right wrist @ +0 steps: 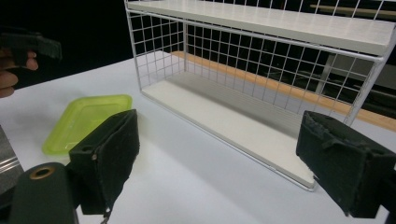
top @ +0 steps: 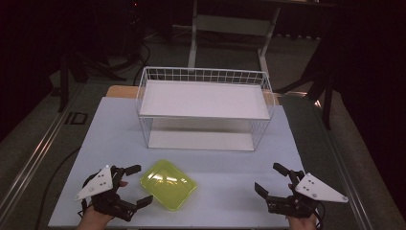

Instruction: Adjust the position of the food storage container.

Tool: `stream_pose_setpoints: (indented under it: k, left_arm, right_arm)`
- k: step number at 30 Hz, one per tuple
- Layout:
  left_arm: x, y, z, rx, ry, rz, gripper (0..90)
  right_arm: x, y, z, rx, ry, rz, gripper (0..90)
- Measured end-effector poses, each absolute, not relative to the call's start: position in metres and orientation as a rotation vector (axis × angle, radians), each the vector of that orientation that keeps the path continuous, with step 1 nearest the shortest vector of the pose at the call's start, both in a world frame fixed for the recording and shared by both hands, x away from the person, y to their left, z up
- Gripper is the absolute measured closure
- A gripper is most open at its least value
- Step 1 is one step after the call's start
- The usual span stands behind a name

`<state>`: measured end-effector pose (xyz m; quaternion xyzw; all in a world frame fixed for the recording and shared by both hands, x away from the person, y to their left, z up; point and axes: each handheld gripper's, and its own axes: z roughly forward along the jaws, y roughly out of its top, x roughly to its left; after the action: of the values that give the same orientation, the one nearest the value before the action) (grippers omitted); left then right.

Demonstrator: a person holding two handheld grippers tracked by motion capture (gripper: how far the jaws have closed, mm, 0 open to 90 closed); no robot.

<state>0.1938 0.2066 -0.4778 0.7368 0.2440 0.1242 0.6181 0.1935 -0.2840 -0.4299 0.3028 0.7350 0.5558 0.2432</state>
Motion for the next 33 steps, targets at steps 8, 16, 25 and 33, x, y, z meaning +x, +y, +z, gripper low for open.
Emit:
stream_pose_setpoints:
  k: [8,16,25,33]
  left_arm:
    - [0.198,0.204,-0.464,1.722,0.580,0.330,0.8]
    - [0.214,0.223,-0.461,1.798,0.616,0.402,21.0]
    - [0.228,0.246,-0.477,1.851,0.716,0.407,56.5]
    - [0.240,0.254,-0.504,1.965,0.842,0.376,82.2]
  right_arm:
    - [0.191,-0.282,-0.426,0.817,2.002,1.527,13.3]
    - [0.189,-0.281,-0.424,0.820,1.992,1.538,13.3]
    - [0.188,-0.280,-0.425,0.824,1.996,1.539,13.4]
    - [0.189,-0.278,-0.426,0.823,1.999,1.544,13.4]
